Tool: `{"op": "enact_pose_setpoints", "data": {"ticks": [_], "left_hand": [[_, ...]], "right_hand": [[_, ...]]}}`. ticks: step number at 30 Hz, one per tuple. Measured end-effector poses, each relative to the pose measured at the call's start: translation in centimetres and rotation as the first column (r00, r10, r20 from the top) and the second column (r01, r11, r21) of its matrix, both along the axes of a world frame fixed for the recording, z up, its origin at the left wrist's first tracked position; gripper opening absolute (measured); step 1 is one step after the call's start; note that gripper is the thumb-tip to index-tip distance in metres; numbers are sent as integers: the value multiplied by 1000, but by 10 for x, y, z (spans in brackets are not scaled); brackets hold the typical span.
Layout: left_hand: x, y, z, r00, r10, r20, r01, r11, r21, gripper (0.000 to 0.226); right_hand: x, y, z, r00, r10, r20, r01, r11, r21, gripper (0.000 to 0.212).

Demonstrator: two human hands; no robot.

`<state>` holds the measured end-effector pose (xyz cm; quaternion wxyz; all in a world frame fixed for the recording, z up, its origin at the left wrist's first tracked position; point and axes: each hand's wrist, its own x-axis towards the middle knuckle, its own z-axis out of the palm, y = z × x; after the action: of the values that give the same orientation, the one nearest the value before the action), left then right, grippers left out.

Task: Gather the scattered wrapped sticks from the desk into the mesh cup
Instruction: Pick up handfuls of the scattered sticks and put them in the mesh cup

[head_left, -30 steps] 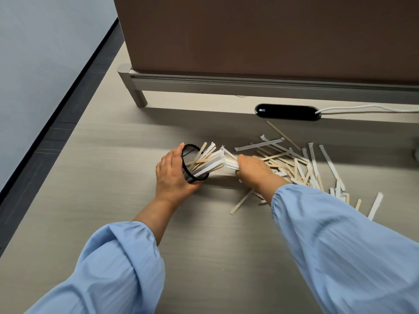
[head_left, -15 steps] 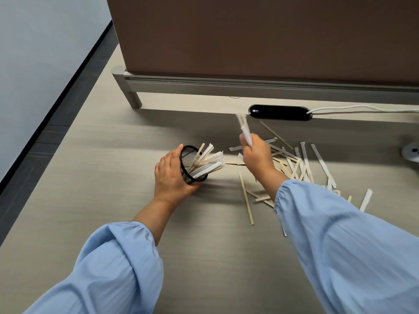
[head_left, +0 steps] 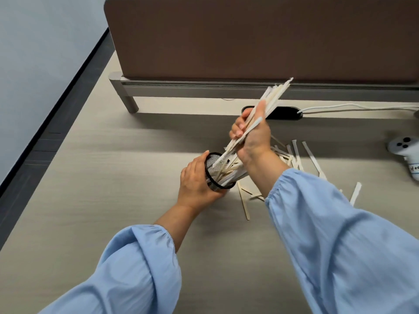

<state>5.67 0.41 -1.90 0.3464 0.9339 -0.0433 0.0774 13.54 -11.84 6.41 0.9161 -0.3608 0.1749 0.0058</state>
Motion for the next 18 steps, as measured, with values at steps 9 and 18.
{"op": "enact_pose_setpoints", "data": {"ticks": [9,18], "left_hand": [[6,-5,18,995,19,-100,-38,981,-192,104],[16,-3,12,993,71,-99,-95,959,-267,99]], "right_hand": [[-19,0,-16,984,177,30,-139,859,-493,36],[-16,-13,-9,953,291,-80,-117,115,-986,32]]}}
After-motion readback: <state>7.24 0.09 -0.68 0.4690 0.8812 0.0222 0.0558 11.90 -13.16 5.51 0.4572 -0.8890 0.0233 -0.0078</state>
